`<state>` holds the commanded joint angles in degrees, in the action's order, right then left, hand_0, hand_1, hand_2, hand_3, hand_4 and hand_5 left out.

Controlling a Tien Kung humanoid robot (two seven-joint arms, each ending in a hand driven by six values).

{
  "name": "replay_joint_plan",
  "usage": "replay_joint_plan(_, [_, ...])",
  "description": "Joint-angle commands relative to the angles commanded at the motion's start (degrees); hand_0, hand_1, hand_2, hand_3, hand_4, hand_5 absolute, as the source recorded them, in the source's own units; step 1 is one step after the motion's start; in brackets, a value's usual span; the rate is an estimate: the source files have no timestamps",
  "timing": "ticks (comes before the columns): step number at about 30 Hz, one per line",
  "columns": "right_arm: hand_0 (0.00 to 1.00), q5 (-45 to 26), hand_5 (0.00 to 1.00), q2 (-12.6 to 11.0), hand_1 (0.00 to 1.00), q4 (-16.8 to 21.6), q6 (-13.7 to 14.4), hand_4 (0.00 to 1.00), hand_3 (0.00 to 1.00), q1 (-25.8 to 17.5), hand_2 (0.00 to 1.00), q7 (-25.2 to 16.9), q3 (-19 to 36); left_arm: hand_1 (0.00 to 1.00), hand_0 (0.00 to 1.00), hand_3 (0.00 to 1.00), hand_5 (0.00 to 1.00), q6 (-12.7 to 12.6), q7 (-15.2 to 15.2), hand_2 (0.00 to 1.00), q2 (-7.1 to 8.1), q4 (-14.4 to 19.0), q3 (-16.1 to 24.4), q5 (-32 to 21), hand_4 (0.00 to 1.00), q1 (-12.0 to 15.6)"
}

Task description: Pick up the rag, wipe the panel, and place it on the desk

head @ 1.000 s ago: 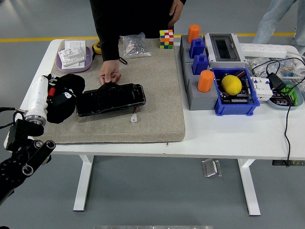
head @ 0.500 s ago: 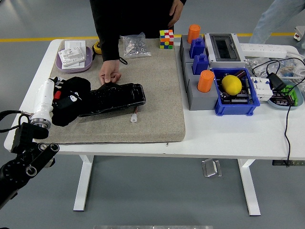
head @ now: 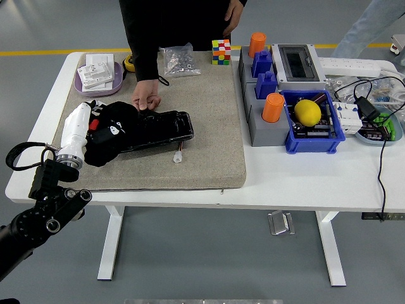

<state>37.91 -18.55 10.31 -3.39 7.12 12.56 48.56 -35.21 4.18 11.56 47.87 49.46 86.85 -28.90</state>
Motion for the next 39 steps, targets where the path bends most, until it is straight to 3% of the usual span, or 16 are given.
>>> replay_joint_plan(18, [0.715, 0.27, 0.578, -0.59, 0.659, 0.00, -0.22, 0.949, 0.587, 0.44, 0.688, 0.34, -0.23, 0.182, 0.248, 0.425, 0.002, 1.14, -1.71, 0.484, -0.60, -0.44, -7.98, -1.41, 0.229, -4.56])
replay_joint_plan(39, [0.714, -0.30, 0.578, -1.41, 0.658, 0.00, -0.50, 0.950, 0.587, 1.07, 0.688, 0.63, -1.81, 0.181, 0.246, 0.428, 0.002, 1.36, -2.40, 0.485, -2.37, 0.17, -13.33, -1.97, 0.230, -7.80])
